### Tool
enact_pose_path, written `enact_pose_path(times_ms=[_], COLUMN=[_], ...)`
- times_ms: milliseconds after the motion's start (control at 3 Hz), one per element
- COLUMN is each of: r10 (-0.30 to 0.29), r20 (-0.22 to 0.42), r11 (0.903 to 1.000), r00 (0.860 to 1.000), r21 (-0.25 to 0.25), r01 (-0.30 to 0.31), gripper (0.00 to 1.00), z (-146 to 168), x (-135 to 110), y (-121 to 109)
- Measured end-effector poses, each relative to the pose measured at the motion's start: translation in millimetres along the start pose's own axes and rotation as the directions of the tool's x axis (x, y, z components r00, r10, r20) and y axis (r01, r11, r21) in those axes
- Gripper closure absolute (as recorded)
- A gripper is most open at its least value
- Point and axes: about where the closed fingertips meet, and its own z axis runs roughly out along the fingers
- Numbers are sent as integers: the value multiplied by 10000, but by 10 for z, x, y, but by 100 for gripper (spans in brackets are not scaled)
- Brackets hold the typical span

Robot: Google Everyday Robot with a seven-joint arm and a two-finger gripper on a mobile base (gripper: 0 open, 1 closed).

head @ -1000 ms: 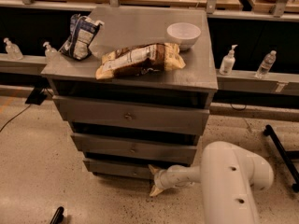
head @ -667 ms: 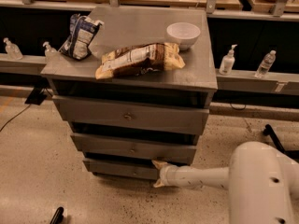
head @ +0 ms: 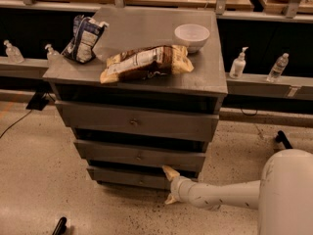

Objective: Open bottom drawer

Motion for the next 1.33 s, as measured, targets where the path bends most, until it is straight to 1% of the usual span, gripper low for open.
enact_pose_path(times_ms=[333,667,1000,1333], r10=[13,12,-252,-689], r20=[-1,5,161,461], r11=[10000,10000,9991,9954], r00=[10000,10000,9996,9966], r21=[2,0,-323,-641], r01=[-13,-12,257,718], gripper=[1,0,0,8], z=[-7,-5,20,16], x=[-9,-12,8,49], y=[10,11,62,118])
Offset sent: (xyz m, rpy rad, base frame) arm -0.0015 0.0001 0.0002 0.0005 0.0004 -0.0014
